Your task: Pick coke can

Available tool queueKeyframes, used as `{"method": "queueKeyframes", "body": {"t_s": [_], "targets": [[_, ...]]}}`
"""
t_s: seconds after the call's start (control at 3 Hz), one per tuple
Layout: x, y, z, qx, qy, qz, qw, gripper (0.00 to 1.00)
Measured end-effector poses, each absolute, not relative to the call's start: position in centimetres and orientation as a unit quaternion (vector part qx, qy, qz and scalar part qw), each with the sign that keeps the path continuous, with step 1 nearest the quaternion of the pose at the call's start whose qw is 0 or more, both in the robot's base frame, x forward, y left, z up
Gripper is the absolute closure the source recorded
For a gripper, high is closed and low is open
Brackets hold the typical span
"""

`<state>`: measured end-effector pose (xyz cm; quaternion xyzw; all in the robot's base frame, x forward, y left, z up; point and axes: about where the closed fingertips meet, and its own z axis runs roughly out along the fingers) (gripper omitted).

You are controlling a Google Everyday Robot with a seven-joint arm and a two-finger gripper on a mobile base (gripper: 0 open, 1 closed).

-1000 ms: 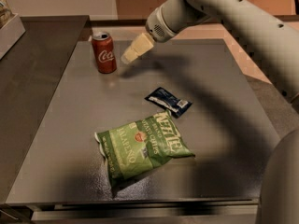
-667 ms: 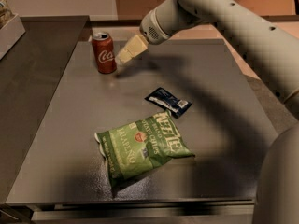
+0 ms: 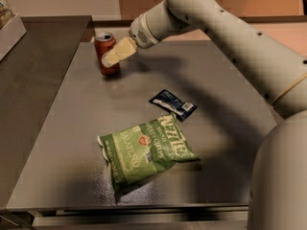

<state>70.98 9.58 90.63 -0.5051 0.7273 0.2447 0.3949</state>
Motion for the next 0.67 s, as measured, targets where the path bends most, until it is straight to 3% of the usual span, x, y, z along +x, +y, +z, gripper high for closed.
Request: {"method": "queueKeyframes", "body": {"t_s": [0.67], "targets": [[71.4,13.2,90.4,-0.494,0.719,0.265,0.411,0.0]]}}
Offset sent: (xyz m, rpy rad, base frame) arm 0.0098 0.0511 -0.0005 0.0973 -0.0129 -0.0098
